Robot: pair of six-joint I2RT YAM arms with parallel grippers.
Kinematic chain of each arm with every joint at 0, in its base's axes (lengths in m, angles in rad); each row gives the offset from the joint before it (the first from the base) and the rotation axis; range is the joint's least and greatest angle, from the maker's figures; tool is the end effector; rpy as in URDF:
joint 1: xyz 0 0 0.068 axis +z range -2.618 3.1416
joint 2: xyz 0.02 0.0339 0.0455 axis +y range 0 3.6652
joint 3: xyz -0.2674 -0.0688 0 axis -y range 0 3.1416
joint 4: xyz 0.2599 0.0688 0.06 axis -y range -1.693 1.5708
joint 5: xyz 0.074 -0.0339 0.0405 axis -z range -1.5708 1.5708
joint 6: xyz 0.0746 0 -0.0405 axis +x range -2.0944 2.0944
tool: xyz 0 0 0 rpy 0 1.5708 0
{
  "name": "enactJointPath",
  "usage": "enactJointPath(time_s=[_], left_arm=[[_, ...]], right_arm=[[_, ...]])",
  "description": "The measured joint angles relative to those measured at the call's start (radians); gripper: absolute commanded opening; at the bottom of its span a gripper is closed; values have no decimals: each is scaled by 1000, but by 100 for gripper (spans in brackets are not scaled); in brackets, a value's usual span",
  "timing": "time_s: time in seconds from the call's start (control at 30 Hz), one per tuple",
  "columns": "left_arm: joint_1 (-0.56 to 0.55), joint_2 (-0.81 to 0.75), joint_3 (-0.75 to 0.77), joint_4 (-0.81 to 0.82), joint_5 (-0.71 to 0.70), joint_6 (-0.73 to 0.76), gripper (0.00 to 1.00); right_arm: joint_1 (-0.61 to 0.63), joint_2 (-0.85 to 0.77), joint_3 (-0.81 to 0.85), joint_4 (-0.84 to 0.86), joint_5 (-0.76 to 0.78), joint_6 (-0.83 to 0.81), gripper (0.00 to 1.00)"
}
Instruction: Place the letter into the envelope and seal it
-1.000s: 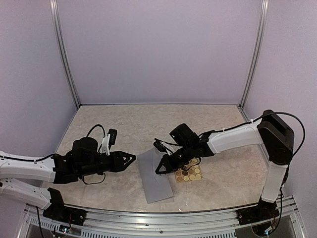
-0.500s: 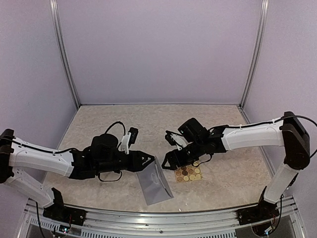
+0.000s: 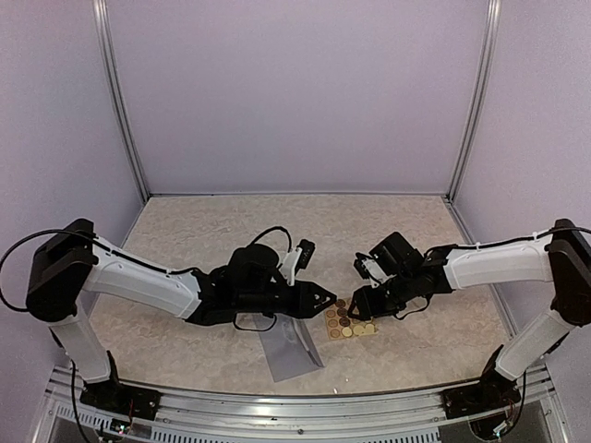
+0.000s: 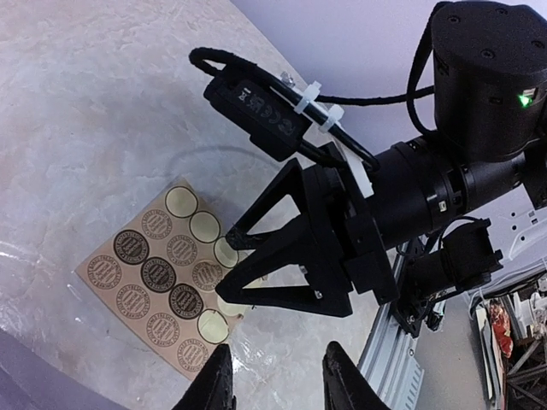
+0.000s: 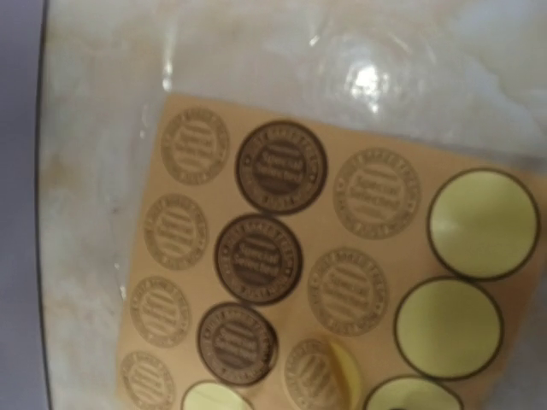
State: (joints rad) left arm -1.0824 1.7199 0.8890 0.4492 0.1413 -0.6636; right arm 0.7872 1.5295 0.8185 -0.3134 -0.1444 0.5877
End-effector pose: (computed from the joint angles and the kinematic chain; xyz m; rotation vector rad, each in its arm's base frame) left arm 0.1861 -0.3727 0.1714 0.5547 2.1089 -1.2275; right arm 0.2196 0.2356 0.1302 -0.3279 2.7188 0.6399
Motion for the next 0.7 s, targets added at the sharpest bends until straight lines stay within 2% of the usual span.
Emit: enactJointPath(time_s=[0.2,0.7], left_arm=[[-2,149,105,8,52,2,23],[11,310,181,10,75,-6,16]], right_arm=[[-6,11,-5,14,0,-18,39],[-32,45,-20,57,0,-53,22]])
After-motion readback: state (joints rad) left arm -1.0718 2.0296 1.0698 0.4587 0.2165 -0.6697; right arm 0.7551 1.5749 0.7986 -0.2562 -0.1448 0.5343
